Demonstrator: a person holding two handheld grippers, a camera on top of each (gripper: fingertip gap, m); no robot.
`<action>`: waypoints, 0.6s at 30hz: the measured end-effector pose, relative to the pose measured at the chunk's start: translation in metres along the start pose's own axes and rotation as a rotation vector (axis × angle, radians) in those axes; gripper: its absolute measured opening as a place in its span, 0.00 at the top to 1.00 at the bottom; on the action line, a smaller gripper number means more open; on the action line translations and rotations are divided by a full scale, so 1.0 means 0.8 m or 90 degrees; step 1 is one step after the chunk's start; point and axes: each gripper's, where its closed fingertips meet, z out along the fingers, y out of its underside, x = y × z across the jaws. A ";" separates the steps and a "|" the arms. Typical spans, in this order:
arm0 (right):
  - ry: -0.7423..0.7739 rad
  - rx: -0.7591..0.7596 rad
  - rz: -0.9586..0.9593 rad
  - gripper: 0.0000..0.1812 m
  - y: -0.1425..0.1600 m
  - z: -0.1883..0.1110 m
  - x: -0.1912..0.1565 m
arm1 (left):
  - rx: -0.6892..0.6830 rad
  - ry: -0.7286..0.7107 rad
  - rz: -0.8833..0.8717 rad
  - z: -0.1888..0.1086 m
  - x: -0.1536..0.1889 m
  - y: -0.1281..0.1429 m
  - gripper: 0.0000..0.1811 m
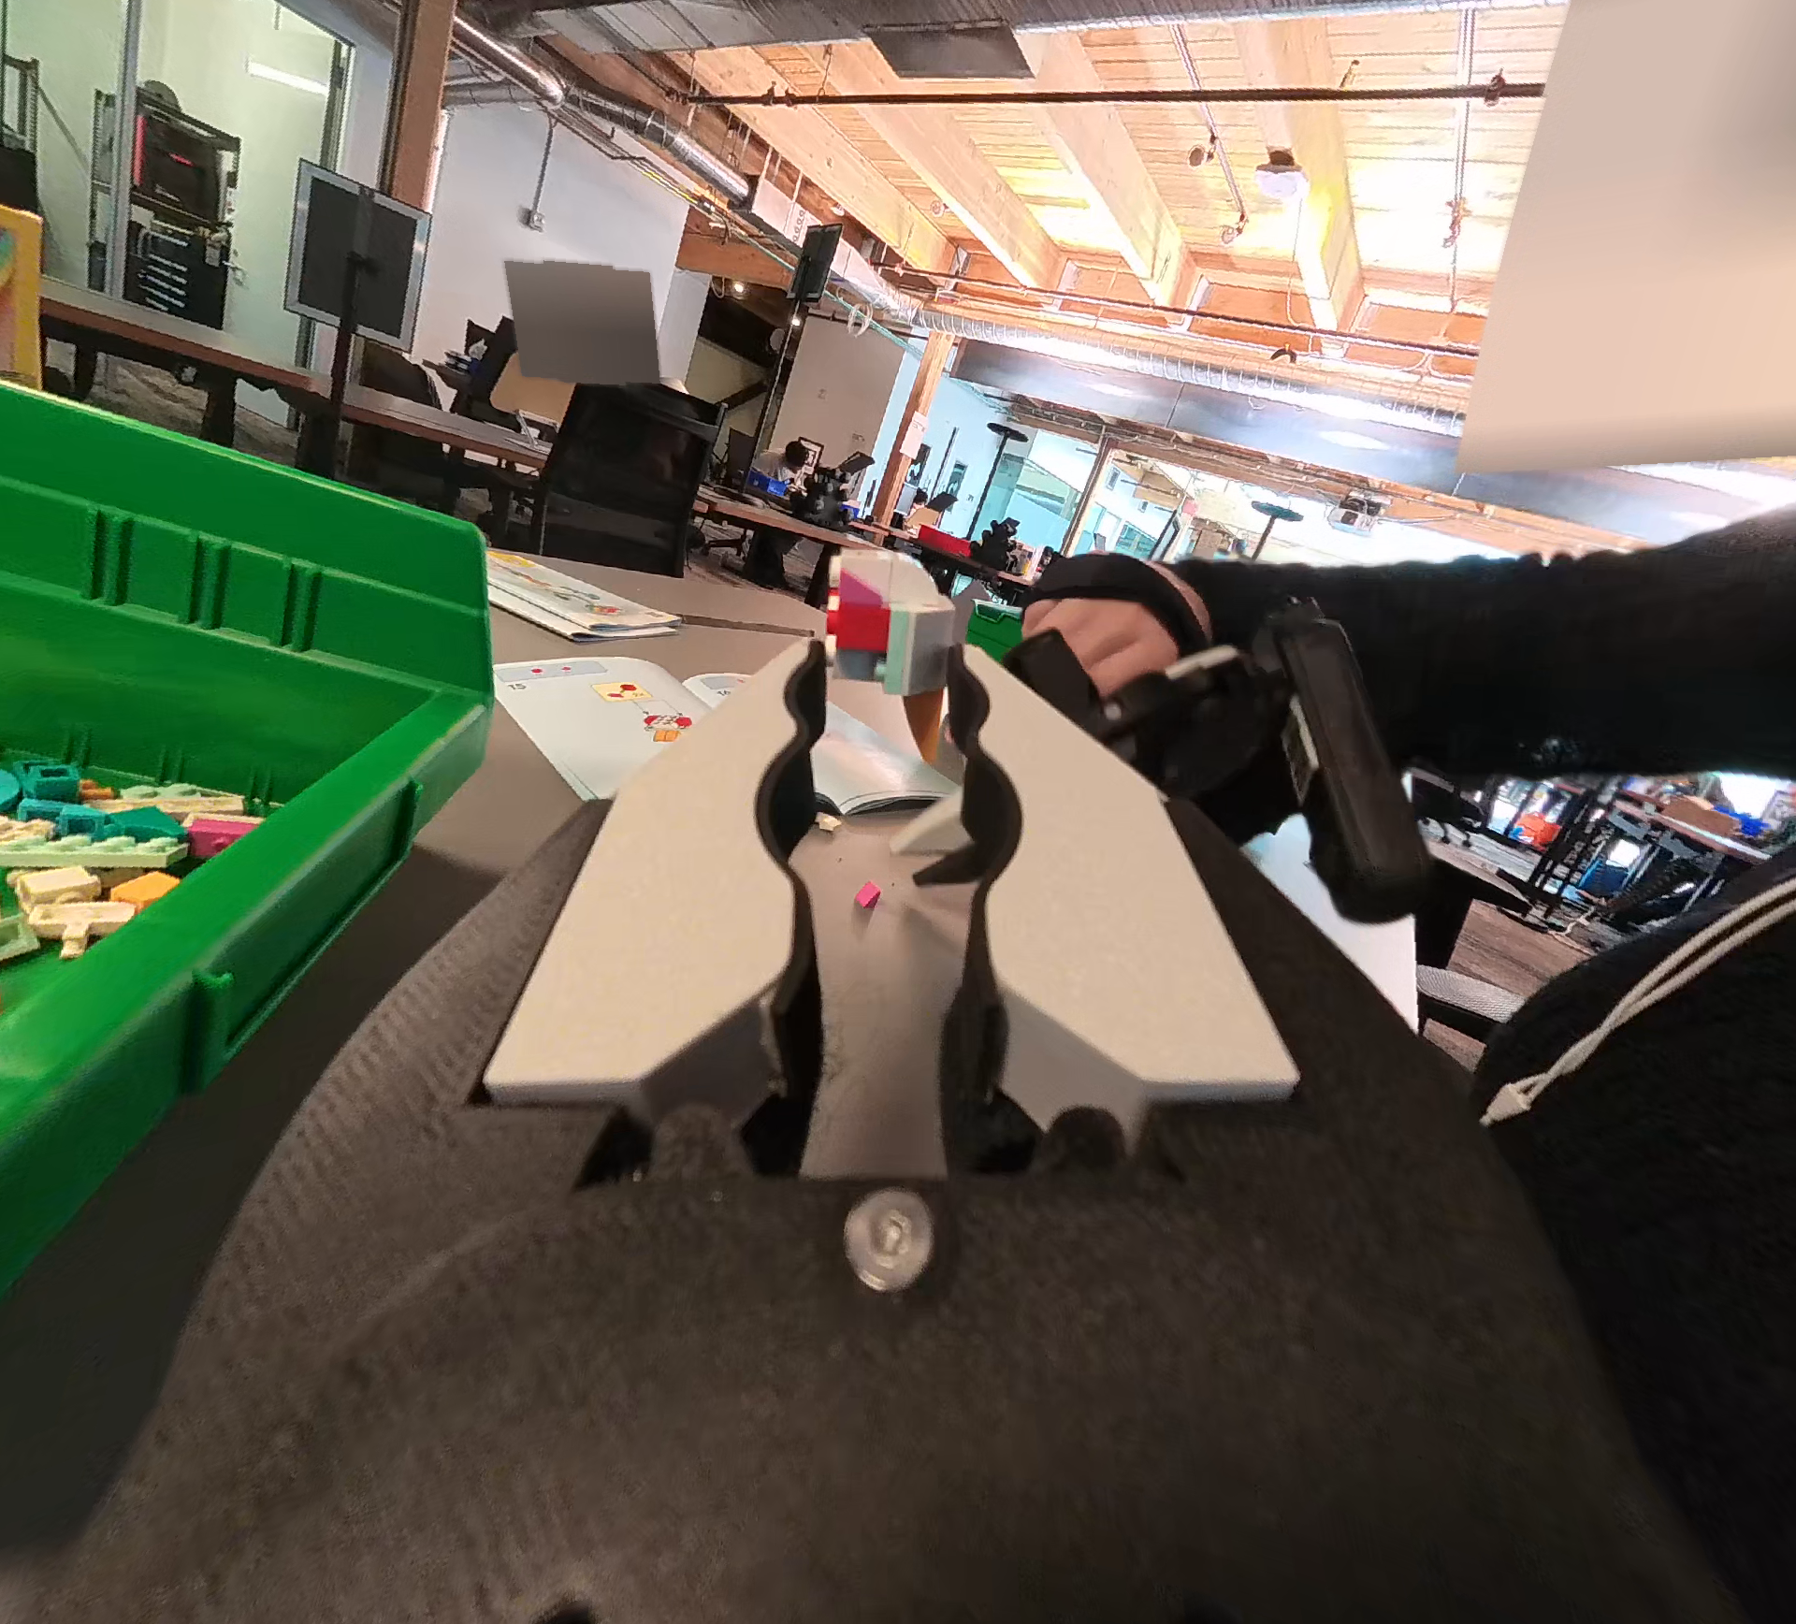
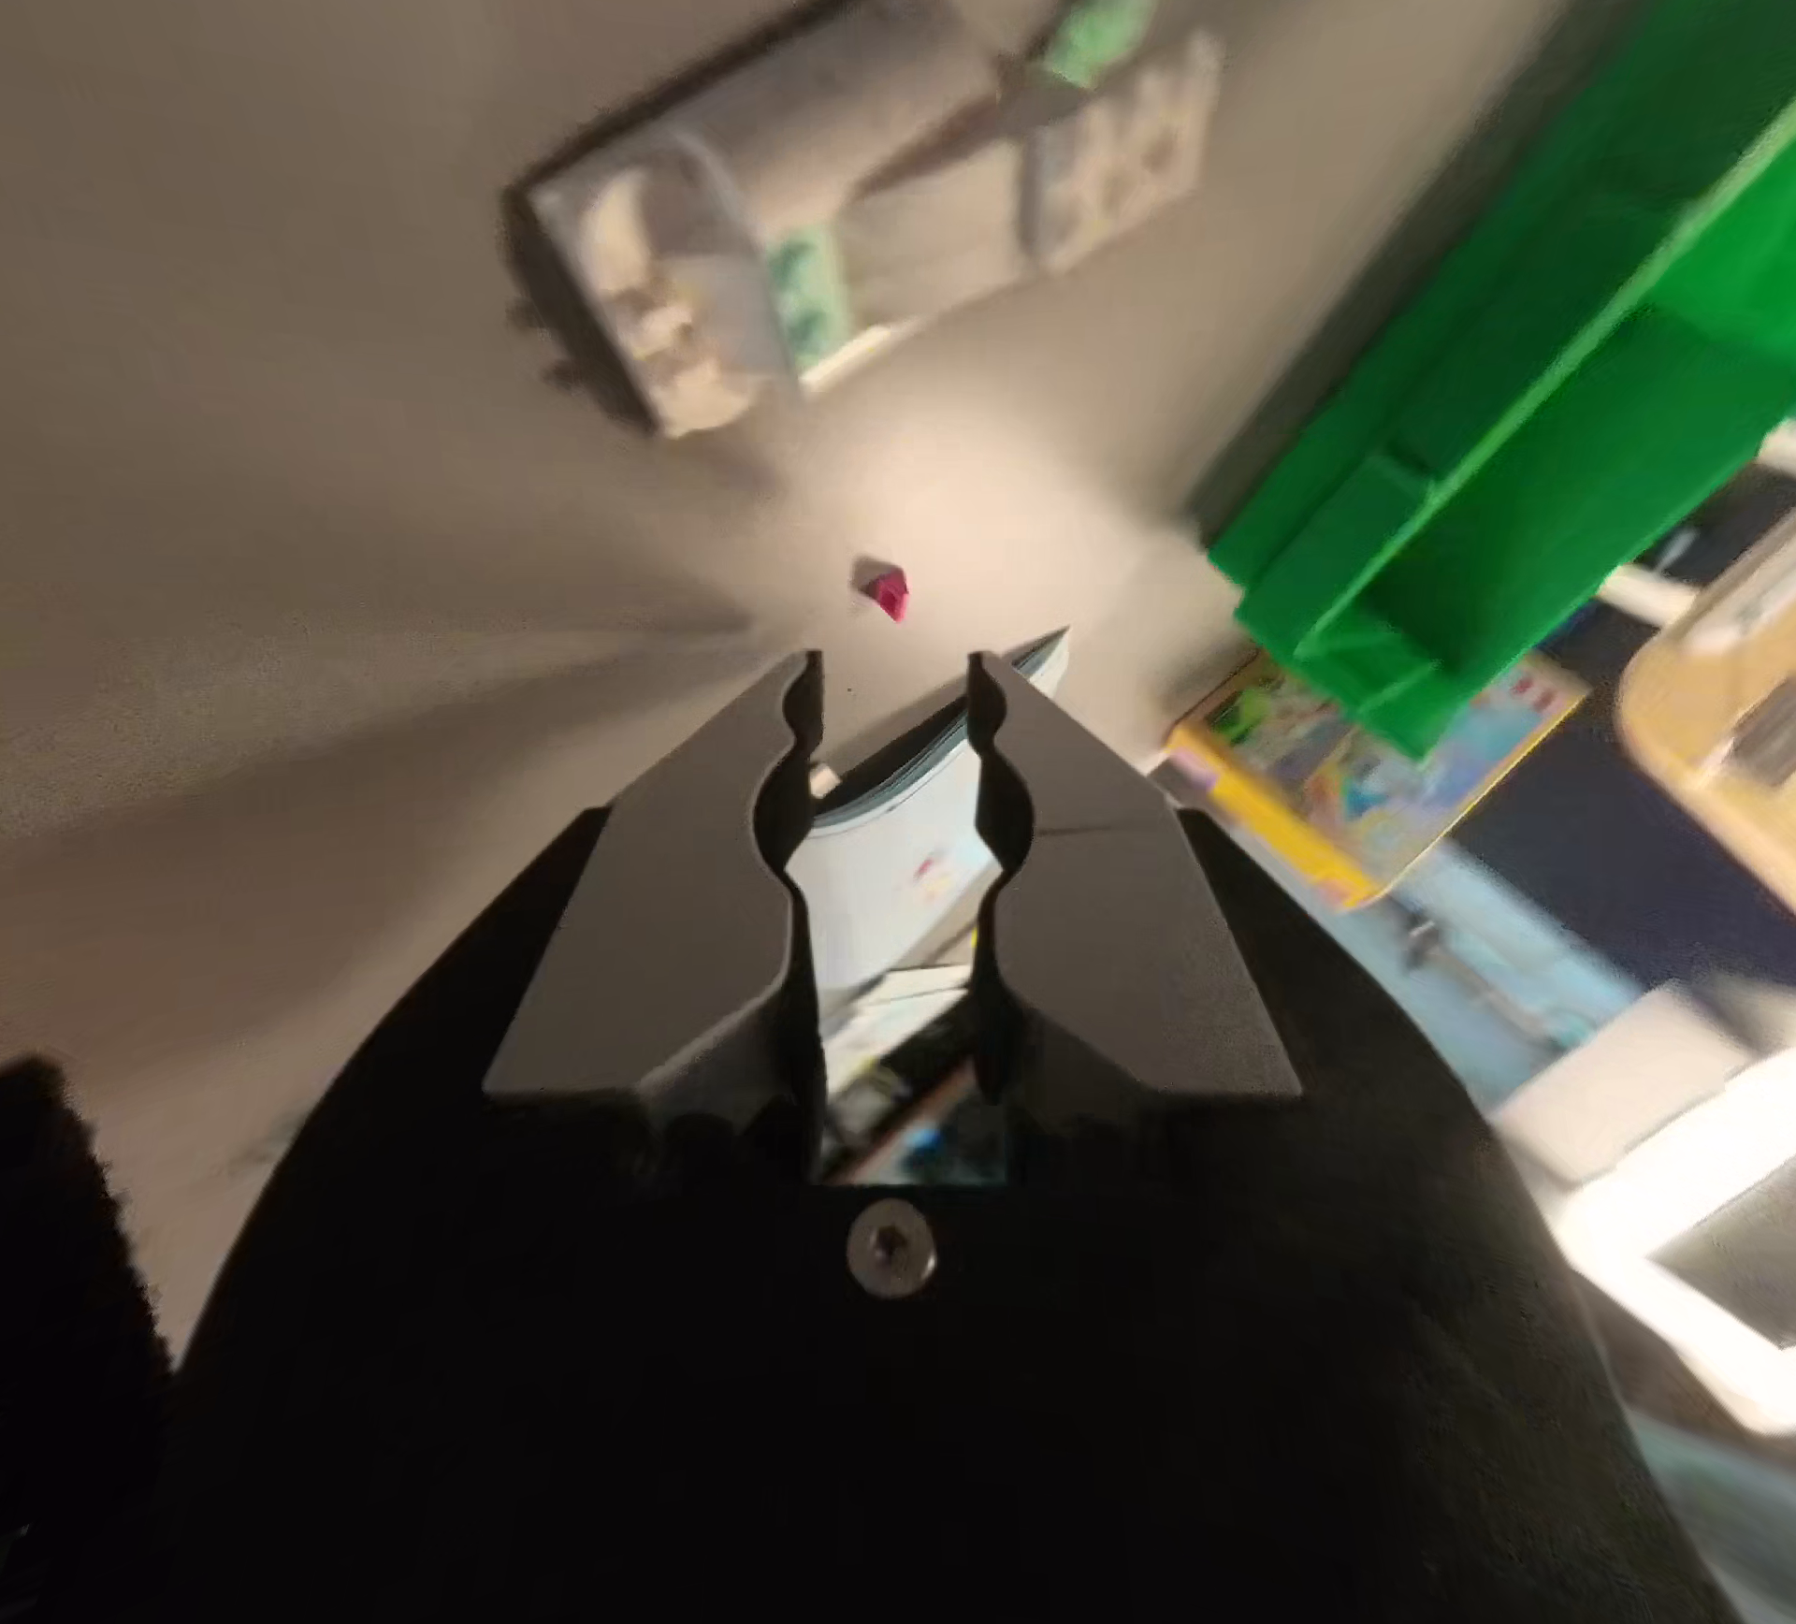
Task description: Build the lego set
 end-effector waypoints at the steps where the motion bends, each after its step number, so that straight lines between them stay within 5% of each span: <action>1: 0.002 0.006 0.076 0.87 0.002 -0.001 0.002 | -0.001 0.001 -0.001 0.000 0.000 0.000 0.87; 10: -0.043 0.124 0.873 0.90 0.017 -0.007 0.029 | -0.005 -0.005 0.005 0.002 -0.001 0.002 0.87; 18: -0.094 0.197 1.093 0.91 0.010 0.007 0.024 | -0.012 -0.017 0.036 0.003 0.001 0.004 0.87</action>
